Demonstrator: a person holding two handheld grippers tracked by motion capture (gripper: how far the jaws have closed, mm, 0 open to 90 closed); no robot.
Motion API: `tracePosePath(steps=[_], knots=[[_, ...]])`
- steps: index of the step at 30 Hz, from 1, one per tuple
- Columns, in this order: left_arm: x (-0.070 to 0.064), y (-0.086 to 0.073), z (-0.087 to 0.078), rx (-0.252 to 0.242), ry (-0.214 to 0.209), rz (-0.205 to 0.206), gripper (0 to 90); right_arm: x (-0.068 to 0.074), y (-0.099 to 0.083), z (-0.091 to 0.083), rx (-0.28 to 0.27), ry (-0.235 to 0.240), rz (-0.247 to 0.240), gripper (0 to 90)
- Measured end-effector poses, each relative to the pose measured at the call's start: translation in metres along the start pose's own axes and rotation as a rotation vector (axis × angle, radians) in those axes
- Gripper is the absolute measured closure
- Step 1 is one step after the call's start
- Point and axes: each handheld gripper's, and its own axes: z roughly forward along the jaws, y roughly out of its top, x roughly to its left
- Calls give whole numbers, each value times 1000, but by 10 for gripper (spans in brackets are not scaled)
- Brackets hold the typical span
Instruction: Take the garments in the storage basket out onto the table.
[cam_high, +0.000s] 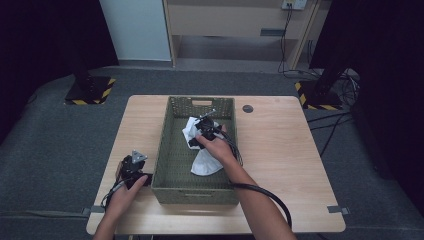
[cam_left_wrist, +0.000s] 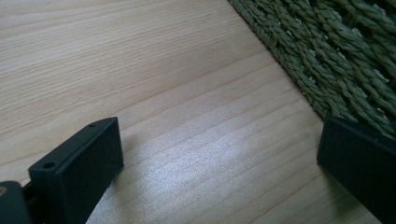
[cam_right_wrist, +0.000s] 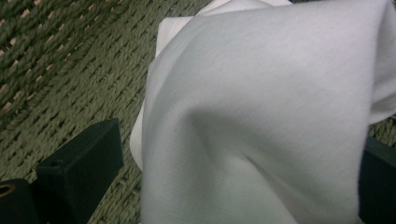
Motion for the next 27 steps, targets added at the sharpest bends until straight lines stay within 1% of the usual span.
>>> tracePosePath(steps=[8,12,14,16,21,24,27], knots=[[0,0,0,0,0,0,0,1,-4,7,15,-4,-8,27],[0,0,0,0,0,0,0,1,-5,10,28,-31,-31,64],[0,0,0,0,0,0,0,-1,-5,10,33,-25,-23,84],[0,0,0,0,0,0,0,-2,-5,11,36,-24,-18,116],[0,0,0,1,-2,2,0,-2,-7,11,49,-30,-47,180],[0,0,0,1,-2,2,0,-2,-6,10,50,-34,-58,255],[0,0,0,1,-2,2,0,-2,-5,7,48,-39,-72,368]])
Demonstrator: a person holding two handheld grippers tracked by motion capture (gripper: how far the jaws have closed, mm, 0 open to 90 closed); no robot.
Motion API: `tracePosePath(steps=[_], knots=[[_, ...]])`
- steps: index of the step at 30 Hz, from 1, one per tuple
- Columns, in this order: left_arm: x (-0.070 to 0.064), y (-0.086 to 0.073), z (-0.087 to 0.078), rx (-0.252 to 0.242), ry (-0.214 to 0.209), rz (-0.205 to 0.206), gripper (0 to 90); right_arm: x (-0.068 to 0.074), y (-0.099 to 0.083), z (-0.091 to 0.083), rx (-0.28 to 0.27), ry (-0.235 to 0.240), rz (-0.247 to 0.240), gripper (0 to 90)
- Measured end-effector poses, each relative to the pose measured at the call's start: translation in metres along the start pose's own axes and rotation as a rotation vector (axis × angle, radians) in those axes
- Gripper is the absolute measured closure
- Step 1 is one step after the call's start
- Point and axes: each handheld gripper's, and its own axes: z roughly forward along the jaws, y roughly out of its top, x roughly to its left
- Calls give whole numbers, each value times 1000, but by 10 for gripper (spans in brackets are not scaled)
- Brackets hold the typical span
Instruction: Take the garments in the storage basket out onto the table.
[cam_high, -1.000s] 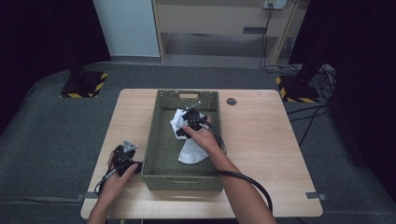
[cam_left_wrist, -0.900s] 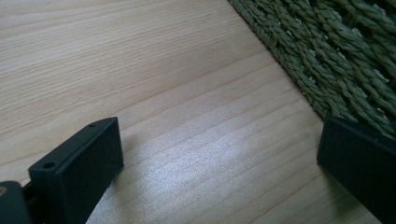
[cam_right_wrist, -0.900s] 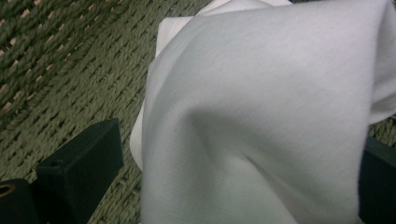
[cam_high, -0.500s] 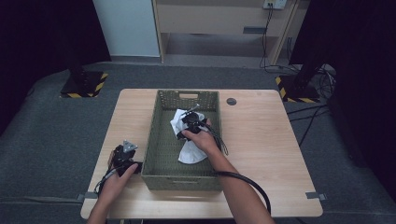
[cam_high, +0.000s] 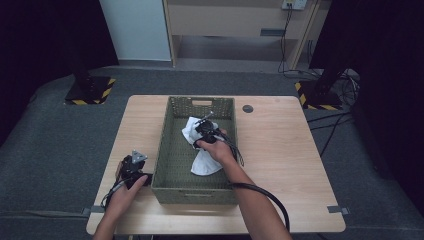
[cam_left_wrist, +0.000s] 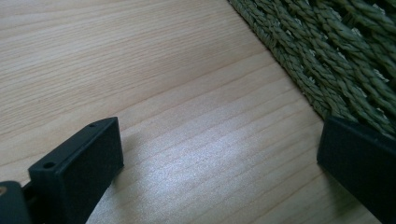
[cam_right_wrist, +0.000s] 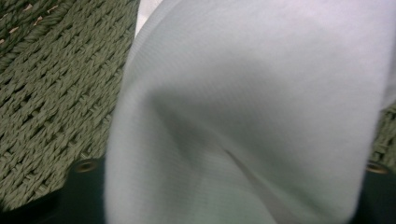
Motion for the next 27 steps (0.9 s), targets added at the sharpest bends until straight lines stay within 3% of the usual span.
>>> tracePosePath(steps=[5,10,15,27], knots=[[0,0,0,0,0,0,0,-1,0,-5,-24,-5,8,505],[0,0,0,-1,0,0,0,0,2,-14,-48,-2,5,577],[0,0,0,-1,0,1,0,2,5,-26,-70,20,23,595],[0,0,0,-4,0,-2,0,9,20,-75,-165,20,-9,600]])
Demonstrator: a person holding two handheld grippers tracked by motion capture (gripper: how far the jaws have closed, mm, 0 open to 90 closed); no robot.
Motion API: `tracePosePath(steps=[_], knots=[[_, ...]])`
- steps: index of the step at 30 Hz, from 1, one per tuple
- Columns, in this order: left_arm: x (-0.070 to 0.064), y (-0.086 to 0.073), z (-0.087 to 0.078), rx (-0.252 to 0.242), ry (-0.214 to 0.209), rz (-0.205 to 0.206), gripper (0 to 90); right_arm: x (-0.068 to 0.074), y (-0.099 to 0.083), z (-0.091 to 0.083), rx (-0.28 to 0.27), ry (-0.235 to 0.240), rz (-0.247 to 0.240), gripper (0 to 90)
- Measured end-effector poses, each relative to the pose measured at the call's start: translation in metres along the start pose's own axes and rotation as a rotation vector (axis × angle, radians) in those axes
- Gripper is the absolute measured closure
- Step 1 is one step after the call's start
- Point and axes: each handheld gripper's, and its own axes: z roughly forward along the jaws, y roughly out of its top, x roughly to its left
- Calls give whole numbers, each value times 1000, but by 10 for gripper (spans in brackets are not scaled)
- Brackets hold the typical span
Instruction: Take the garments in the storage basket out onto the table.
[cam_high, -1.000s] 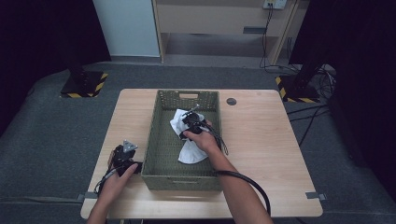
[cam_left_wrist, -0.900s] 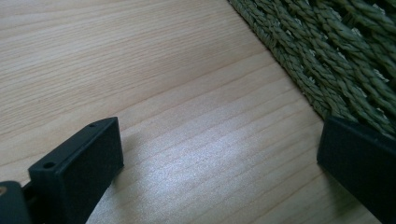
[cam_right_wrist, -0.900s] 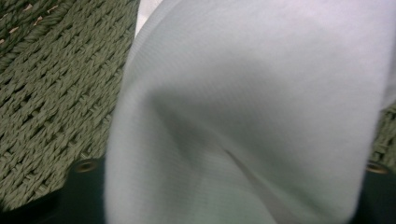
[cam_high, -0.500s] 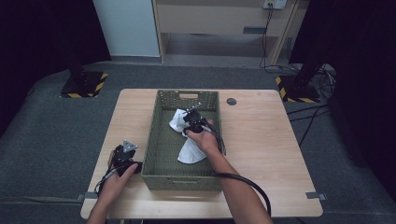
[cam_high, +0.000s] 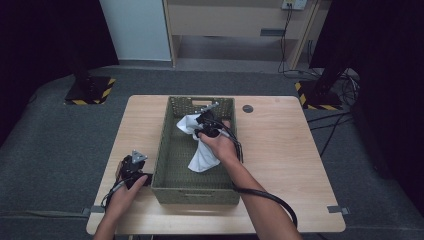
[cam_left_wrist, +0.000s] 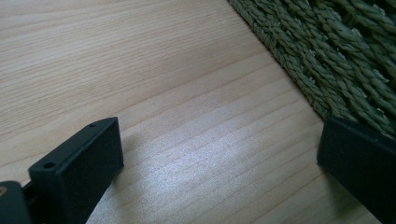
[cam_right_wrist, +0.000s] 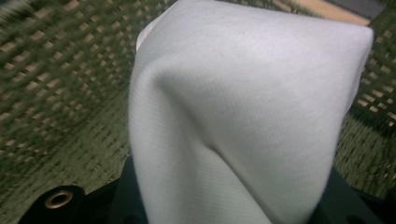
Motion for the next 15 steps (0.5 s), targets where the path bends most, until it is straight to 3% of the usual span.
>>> tracePosePath(steps=[10,15], knots=[[0,0,0,2,0,3,0,18,22,-31,-39,18,-36,599],[0,0,0,1,0,2,0,18,31,-47,-60,10,-52,599]])
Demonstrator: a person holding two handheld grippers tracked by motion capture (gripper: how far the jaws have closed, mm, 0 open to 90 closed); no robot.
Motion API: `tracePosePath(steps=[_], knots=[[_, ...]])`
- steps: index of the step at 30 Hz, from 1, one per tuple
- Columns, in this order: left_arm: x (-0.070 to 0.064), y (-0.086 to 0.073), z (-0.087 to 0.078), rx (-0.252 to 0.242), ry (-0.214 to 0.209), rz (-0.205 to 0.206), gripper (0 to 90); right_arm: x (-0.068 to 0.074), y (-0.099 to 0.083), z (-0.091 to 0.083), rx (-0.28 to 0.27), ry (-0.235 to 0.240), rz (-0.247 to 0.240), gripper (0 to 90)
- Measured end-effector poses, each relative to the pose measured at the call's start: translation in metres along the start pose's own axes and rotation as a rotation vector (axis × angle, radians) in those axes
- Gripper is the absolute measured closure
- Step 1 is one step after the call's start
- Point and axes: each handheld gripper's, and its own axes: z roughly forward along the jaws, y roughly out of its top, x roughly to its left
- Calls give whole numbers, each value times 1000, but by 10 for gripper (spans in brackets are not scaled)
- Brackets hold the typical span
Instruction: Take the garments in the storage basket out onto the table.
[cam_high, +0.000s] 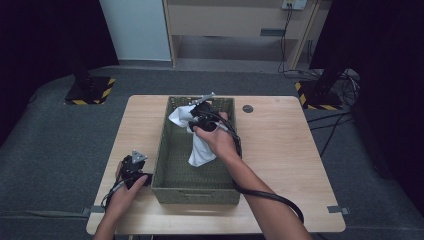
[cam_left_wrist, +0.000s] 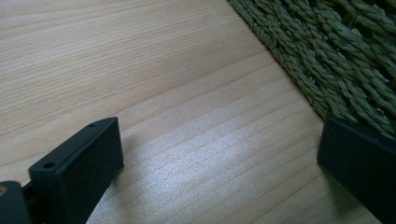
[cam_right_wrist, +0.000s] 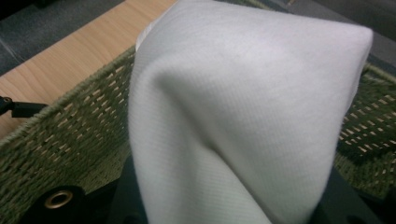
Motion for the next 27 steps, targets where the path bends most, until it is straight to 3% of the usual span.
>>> tracePosePath(steps=[7,27], knots=[[0,0,0,0,0,0,0,-13,4,-15,-65,0,22,600],[0,0,0,2,1,-1,0,-29,12,-49,-117,17,50,602]])
